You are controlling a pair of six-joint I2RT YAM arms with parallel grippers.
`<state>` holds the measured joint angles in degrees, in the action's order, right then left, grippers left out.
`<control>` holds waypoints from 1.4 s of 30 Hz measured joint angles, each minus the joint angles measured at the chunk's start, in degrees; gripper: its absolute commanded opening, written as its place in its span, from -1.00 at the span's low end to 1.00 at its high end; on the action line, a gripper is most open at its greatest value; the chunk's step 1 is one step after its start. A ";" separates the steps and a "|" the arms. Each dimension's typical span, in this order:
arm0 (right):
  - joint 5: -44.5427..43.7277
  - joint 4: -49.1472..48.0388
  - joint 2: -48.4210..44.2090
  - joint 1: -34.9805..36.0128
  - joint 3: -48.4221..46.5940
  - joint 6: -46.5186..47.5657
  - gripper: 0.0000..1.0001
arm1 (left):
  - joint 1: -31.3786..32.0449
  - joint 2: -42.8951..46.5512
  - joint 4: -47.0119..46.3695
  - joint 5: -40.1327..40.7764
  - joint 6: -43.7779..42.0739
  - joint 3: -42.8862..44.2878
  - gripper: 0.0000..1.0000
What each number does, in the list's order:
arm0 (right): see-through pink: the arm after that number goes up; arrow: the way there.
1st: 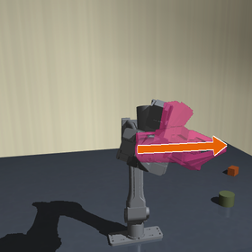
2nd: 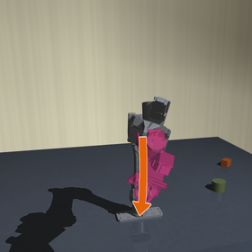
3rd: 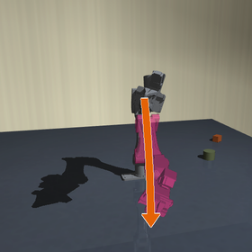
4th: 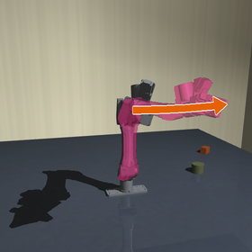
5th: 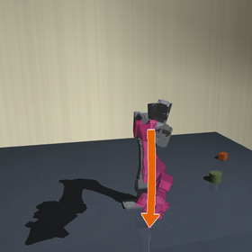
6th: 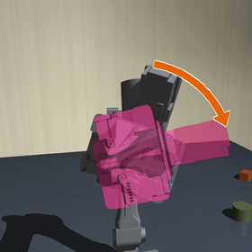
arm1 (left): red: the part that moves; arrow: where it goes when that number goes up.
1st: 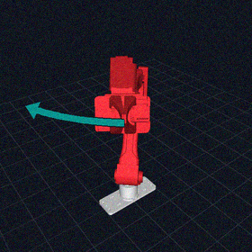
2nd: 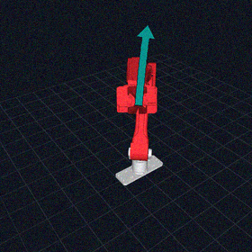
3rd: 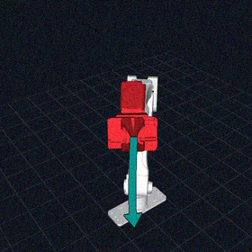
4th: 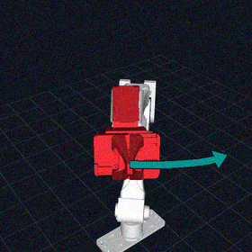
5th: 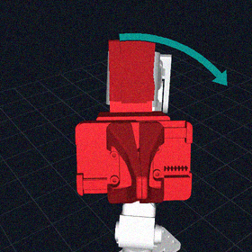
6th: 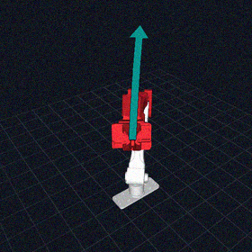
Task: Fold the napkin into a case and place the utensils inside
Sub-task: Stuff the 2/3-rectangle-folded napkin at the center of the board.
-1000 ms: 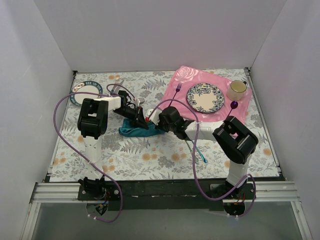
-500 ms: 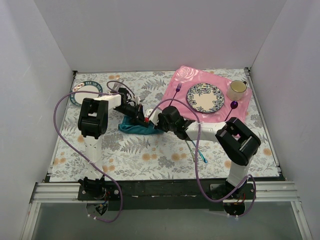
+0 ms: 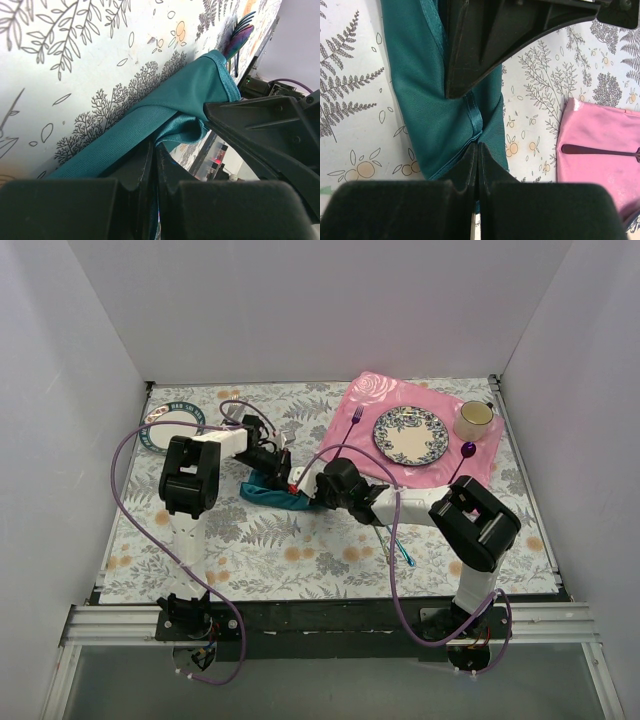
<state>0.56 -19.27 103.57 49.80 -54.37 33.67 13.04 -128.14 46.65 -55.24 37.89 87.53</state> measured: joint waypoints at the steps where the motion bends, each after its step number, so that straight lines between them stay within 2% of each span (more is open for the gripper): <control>1: -0.02 -0.15 0.02 0.00 0.22 0.13 -0.97 | 0.09 -0.02 -0.02 0.02 -0.13 0.00 -1.00; 7: -1.36 -0.61 0.02 -0.04 0.37 0.70 -0.97 | 0.22 -0.46 -0.42 0.92 -0.98 0.11 -1.00; 8: -1.79 -0.61 0.00 -0.20 0.33 0.63 -0.87 | 0.17 -0.81 -0.50 0.66 -0.92 0.09 -1.00; 9: -2.21 -0.46 0.00 -0.31 0.24 0.52 -0.66 | 0.07 -1.09 -0.68 0.11 -0.74 -0.09 -1.00; 15: -3.26 2.49 -0.04 -1.29 -3.08 -1.77 -0.05 | -0.31 -1.49 -1.42 -1.29 0.07 -0.85 -1.00; 20: -3.02 5.97 -1.57 -1.86 -4.83 -3.06 0.14 | -0.35 -1.70 -1.42 -1.68 0.11 -0.85 -1.00; 23: -2.45 7.72 -2.34 -1.90 -5.66 -3.63 0.38 | -0.35 -1.79 -1.44 -1.86 0.20 -0.83 -1.00; 24: -2.03 8.41 -2.51 -1.97 -5.95 -3.87 0.52 | -0.35 -1.79 -1.44 -1.86 0.28 -0.83 -1.00; 26: -0.70 9.88 -2.56 -2.08 -6.71 -4.55 0.63 | -0.35 -1.84 -1.44 -1.92 0.44 -0.83 -1.00; 29: 1.16 12.76 -2.21 -2.12 -8.83 -5.44 0.65 | -0.35 -1.90 -1.42 -2.08 0.52 -0.83 -1.00; 33: 1.53 13.33 -0.28 -2.12 -11.54 -5.86 0.57 | -0.35 -1.95 -1.40 -2.16 0.52 -0.81 -1.00; 40: 0.90 14.21 4.37 -2.16 -11.89 -5.11 0.51 | -0.35 -1.97 -1.25 -2.14 0.52 -0.68 -1.00; 41: 0.83 14.23 4.68 -2.16 -11.87 -4.92 0.47 | -0.35 -1.99 -1.22 -2.14 0.52 -0.66 -1.00; 42: 0.70 14.23 4.83 -2.16 -11.85 -4.85 0.30 | -0.35 -1.99 -1.22 -2.14 0.52 -0.66 -1.00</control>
<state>1.26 -5.04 108.40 47.64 -66.22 28.82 12.69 -130.13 45.43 -57.39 38.41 86.87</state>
